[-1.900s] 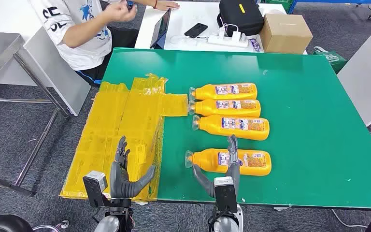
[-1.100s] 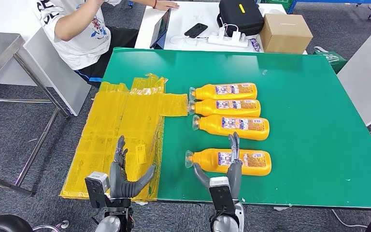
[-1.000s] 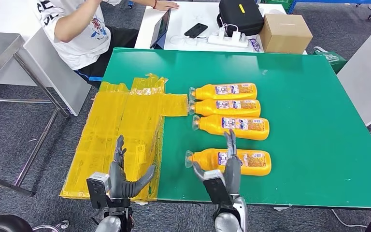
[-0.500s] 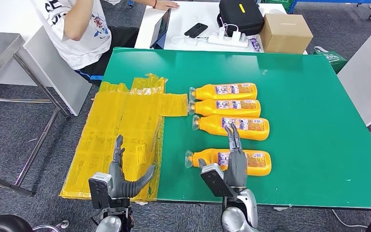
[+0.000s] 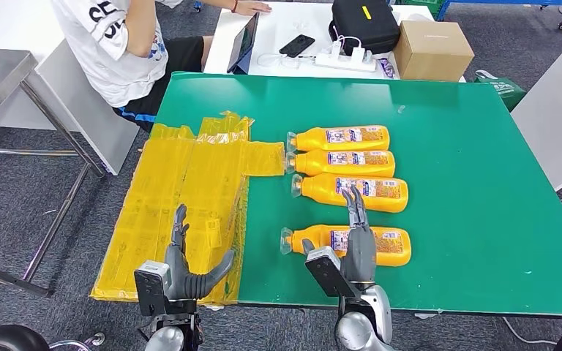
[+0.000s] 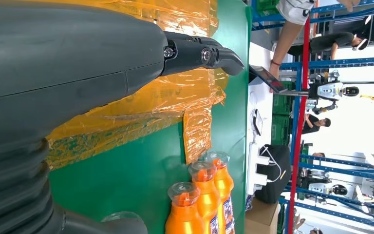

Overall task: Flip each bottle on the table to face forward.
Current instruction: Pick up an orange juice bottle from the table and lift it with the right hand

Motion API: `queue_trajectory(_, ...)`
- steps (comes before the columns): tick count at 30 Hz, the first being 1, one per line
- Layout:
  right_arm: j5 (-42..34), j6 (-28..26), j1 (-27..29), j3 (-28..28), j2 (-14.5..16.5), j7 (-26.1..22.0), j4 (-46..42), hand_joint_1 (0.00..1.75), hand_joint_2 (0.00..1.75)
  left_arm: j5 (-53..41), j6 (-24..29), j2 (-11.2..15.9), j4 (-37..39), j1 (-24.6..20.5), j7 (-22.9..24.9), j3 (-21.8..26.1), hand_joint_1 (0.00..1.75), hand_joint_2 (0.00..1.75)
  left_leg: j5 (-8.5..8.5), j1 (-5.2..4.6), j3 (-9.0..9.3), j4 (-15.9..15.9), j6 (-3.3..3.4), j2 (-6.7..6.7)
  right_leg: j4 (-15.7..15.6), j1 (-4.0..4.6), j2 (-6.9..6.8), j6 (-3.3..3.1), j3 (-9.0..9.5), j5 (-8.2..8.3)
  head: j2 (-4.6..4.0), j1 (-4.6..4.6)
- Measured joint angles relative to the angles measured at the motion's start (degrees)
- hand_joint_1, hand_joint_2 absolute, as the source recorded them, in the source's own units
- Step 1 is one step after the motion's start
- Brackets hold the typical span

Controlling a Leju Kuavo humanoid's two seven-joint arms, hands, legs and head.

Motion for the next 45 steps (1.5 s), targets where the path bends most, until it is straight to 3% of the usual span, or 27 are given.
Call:
queue_trajectory(7, 0.4, 0.7, -0.1, 0.0, -0.1, 0.9, 0.0, 0.0, 1.75, -0.1, 0.0, 0.0, 0.0, 0.0, 0.0, 0.0, 0.0, 1.75, 0.0, 0.0, 0.0, 0.0, 0.0, 0.0, 0.0, 0.0, 0.0, 0.0, 0.0, 0.0, 0.0, 0.0)
queue_trajectory(9, 2.6, 5.5, -1.1, 0.0, -1.5, 6.3, 0.5, 0.0, 1.75, -1.0, -0.2, 0.0, 0.3, -0.4, 0.1, 0.1, 0.0, 1.75, 0.0, -0.01, 0.0, 0.0, 0.01, 0.0, 0.0, -0.01, 0.0, 0.0, 0.0, 0.01, 0.0, -0.01)
queue_trajectory(12, 7.7, 17.7, -3.9, 0.0, -5.8, 18.6, 2.2, 0.0, 1.75, -3.1, -1.3, 0.1, 1.7, -1.8, 0.1, 0.8, 0.0, 1.75, 0.08, -0.04, -0.02, 0.0, 0.11, -0.13, 0.0, -0.03, -0.08, 0.02, 0.06, 0.02, 0.0, 0.03)
queue_trajectory(14, 9.1, 20.5, -5.0, -0.2, -7.6, 21.2, 2.9, 0.0, 1.75, -3.7, -1.9, 0.1, 2.4, -2.2, 0.0, 1.4, 0.0, 1.75, 0.1, -0.05, -0.03, 0.0, 0.15, -0.16, 0.0, -0.03, -0.13, 0.04, 0.09, 0.04, 0.0, 0.04)
queue_trajectory(25, 9.4, 20.9, -6.2, -0.2, -10.2, 21.3, 4.0, 0.0, 1.75, -4.0, -2.1, 0.2, 4.0, -2.8, -0.1, 2.4, 0.0, 1.75, 0.07, -0.01, -0.02, 0.0, 0.11, -0.09, 0.0, 0.0, -0.11, 0.04, 0.04, 0.03, 0.0, -0.01)
queue_trajectory(45, 12.0, 19.2, -6.8, 1.4, -10.1, 20.9, 4.6, 0.0, 1.75, -4.5, -3.5, 0.1, 5.5, -4.1, -0.4, 2.7, 0.0, 1.75, 0.07, -0.02, -0.03, 0.0, 0.11, -0.07, 0.0, -0.01, -0.11, 0.04, 0.05, 0.03, 0.0, 0.0)
